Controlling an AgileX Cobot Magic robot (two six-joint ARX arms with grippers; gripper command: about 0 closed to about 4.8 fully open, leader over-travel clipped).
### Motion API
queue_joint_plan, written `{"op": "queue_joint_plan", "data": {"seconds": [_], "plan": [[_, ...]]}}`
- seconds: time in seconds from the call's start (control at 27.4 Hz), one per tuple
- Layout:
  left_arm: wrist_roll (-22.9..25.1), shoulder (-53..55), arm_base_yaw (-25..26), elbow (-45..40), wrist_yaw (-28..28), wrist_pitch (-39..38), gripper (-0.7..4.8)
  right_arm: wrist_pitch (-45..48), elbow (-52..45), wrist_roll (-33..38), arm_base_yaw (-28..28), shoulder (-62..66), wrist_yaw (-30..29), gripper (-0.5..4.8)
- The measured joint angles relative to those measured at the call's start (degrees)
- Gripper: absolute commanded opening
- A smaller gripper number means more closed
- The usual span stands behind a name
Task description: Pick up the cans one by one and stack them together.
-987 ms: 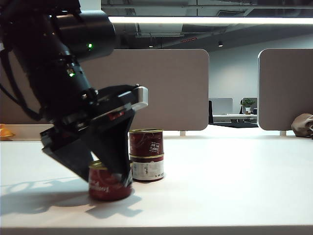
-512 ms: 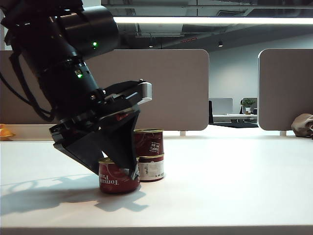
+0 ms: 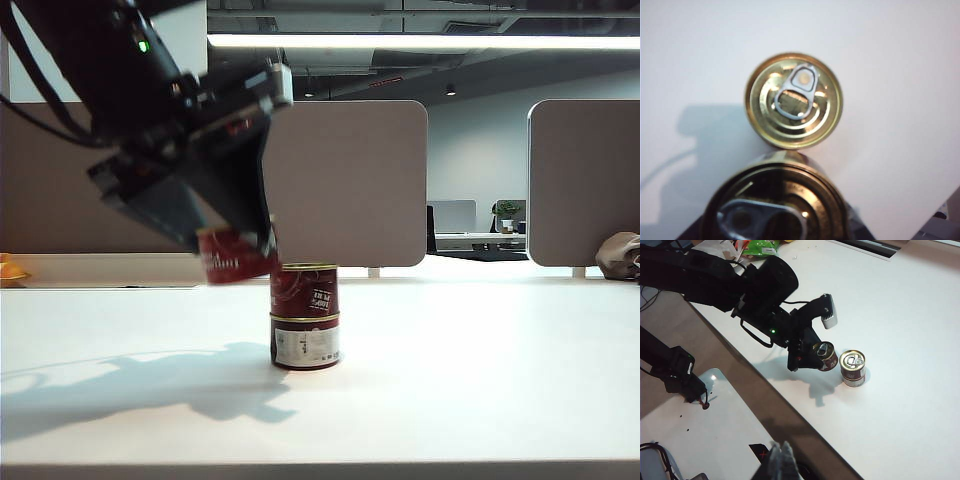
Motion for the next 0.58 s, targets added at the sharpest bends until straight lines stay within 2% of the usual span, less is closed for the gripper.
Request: {"op": "queue_joint_plan", "data": {"seconds": [0.29, 0.58], "plan": [[-0.28, -1.57, 0.00, 2.54, -1.29, -1.60, 2.45, 0.00, 0.00, 0.00, 0.00, 0.00, -0.02, -0.05], [-0.98, 1.11, 0.26, 10.08, -1.36, -0.92, 2.46, 0.00, 0.00, 0.00, 0.00, 0.00, -0.04, -0.05]]}}
